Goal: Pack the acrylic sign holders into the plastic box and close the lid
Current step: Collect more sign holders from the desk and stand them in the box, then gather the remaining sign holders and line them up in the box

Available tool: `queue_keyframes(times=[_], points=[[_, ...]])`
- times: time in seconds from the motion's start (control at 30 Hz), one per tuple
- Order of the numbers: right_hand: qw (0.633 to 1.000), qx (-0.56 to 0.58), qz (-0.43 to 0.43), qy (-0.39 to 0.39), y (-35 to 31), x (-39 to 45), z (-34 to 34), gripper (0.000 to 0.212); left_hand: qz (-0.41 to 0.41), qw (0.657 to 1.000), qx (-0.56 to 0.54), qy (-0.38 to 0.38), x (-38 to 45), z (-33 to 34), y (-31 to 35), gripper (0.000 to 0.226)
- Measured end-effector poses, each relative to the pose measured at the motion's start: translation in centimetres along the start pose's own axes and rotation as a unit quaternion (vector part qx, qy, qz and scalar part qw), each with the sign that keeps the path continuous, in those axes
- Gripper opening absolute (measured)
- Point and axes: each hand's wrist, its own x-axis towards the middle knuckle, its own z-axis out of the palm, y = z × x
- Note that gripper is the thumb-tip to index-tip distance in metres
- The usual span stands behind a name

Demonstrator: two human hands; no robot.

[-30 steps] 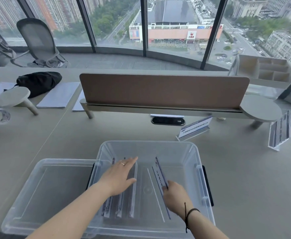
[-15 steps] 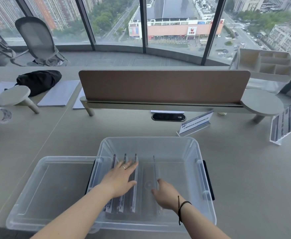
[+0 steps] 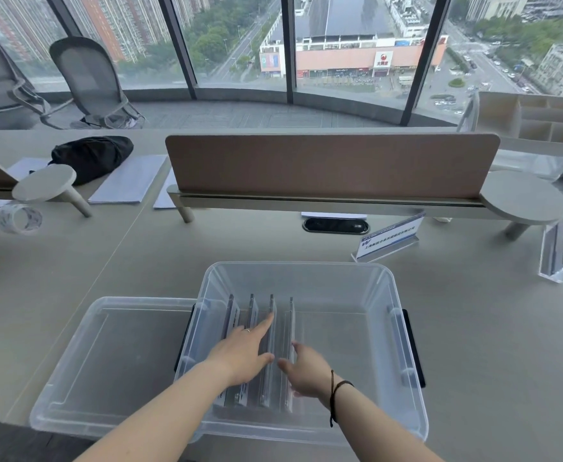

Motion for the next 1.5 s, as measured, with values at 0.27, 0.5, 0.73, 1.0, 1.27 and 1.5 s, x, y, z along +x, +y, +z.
queue_keyframes(times=[0.27,0.5,0.73,1.0,1.27,1.5], points=[[1.000,0.011,0.012,-0.014,-0.3,0.0,-0.3,0.075,-0.002,0.999,-0.034,0.002,-0.2,-0.1,-0.4,0.081],[1.000,0.001,0.020,-0.018,-0.9,-0.1,-0.3,0.071,-0.010,1.000,-0.013,0.001,-0.4,-0.4,0.0,0.080],[0.999,-0.037,0.006,-0.002,-1.0,-0.8,-0.3,0.059,-0.030,0.999,0.023,0.008,-0.6,-0.4,0.9,0.079],[0.992,-0.114,-0.014,0.044,-0.8,-2.5,-1.7,0.076,-0.016,0.994,0.082,0.066,-0.4,-2.9,1.3,0.056],[0.987,-0.099,-0.036,0.120,-2.7,-4.6,-4.6,0.050,0.050,0.990,0.007,0.130,2.1,-7.0,2.5,0.028],[0.989,-0.043,-0.006,0.142,-3.5,-6.0,-10.5,0.011,0.144,0.976,-0.048,0.153,4.4,-9.6,6.8,0.023]])
